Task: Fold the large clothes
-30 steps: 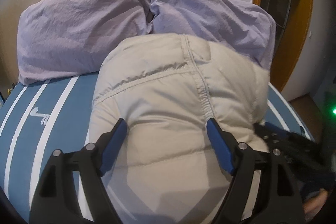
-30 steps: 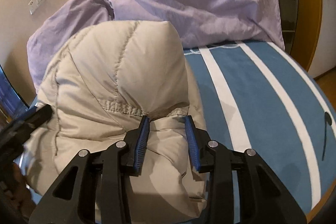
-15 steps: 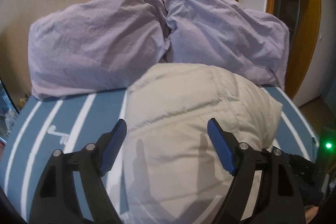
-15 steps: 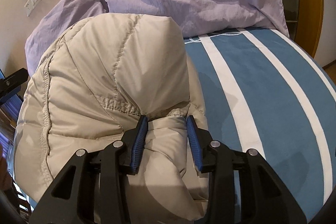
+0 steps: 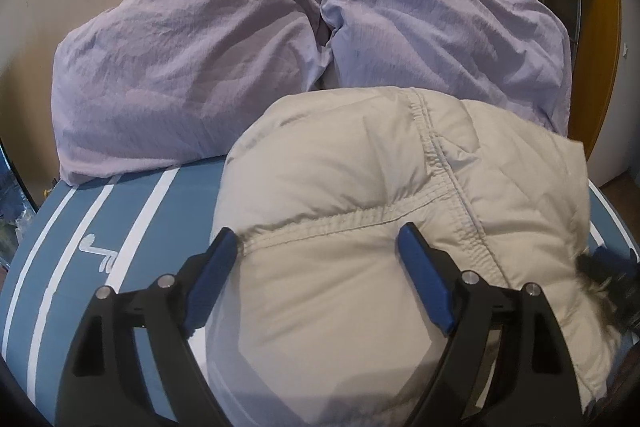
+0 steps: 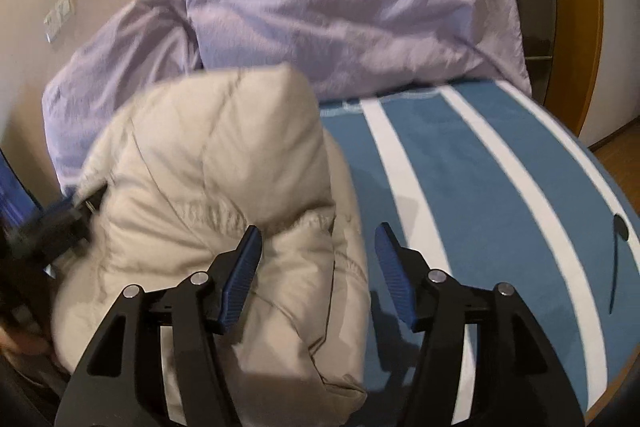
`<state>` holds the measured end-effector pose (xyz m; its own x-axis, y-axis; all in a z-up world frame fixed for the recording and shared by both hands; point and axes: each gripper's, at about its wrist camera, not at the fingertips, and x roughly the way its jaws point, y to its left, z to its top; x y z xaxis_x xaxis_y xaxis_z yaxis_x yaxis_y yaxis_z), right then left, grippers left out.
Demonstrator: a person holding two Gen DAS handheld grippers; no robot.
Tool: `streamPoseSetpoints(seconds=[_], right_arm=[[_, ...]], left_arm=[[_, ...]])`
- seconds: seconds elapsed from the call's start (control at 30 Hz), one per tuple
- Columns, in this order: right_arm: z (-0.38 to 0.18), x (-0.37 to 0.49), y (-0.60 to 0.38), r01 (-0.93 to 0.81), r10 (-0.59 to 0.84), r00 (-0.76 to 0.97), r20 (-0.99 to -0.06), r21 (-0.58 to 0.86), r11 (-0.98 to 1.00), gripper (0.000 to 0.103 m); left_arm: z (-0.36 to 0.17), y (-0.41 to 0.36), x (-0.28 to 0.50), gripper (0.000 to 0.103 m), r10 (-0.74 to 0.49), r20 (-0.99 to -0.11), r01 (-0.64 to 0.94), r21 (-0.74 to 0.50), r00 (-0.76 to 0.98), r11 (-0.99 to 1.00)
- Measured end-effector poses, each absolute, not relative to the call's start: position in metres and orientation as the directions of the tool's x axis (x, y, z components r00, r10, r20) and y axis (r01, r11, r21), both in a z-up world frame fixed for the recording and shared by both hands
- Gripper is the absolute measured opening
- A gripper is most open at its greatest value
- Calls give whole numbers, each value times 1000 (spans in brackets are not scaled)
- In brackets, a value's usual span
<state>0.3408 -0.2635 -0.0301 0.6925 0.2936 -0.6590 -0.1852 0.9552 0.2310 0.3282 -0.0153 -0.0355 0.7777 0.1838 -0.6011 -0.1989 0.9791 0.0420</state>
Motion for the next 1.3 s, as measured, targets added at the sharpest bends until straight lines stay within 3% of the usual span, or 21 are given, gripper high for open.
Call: streamPoseSetpoints(seconds=[0.17,0.43,0.63,0.8,1.3], right_arm=[[8,350,-251,-216,311,741,-596,227,950,60],[24,388,-207,-224,279,756,-592,166,960,60],[-12,417,-214,-164,259,711,-654,204,965,59],[-40,418,-221,-136,269,711,-649,248,959,59],[-54,422,-219,-120,256,699,-667,243,963,60]], left_arm=[[-41,-21,328,83,198,-578,-201,60,791,978],[-45,-20,328,83,184,-571,-194,44,800,980],[-45,-19,328,83,147,-563,-169,13,813,986],[-45,-25,329,84,138,-552,-151,22,822,988],[-47,-28,328,85,144,-540,-150,33,829,988]])
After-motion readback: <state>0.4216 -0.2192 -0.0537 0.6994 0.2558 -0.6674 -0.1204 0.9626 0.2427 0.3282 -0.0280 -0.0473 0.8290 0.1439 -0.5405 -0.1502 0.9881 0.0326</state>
